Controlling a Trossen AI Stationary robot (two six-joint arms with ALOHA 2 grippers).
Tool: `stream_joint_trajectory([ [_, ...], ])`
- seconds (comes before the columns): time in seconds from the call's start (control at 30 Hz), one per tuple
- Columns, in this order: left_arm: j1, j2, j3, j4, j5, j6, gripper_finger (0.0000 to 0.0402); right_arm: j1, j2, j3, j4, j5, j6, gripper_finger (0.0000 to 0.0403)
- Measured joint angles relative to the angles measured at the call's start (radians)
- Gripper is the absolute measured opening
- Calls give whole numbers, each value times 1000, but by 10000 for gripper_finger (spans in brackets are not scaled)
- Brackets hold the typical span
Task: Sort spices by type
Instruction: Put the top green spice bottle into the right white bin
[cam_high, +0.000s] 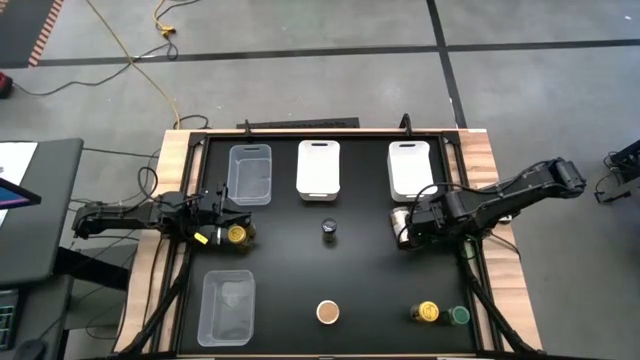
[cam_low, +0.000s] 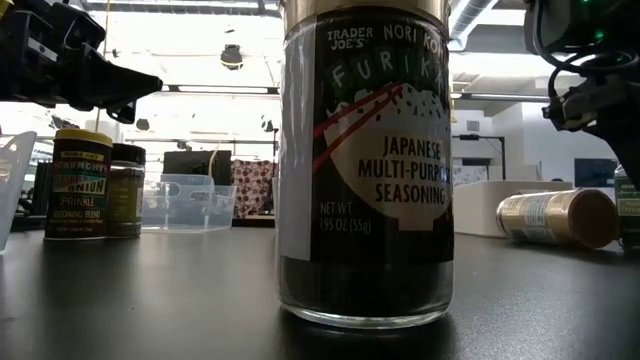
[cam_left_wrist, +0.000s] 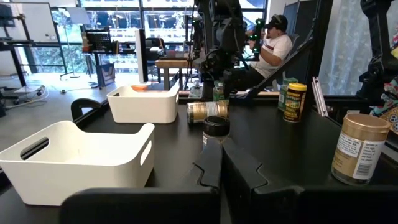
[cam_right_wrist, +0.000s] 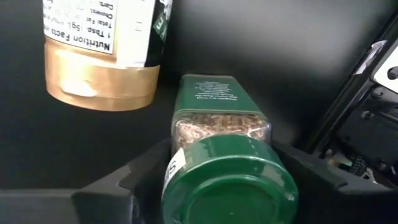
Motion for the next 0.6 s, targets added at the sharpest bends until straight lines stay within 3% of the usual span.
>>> stream_joint_trajectory([
  [0.33, 0, 0, 0, 0, 0, 0, 0, 0, -1, 0, 1, -1, 0, 218],
  [0.6, 0, 0, 0, 0, 0, 0, 0, 0, 0, 0, 1, -3, 0, 228],
])
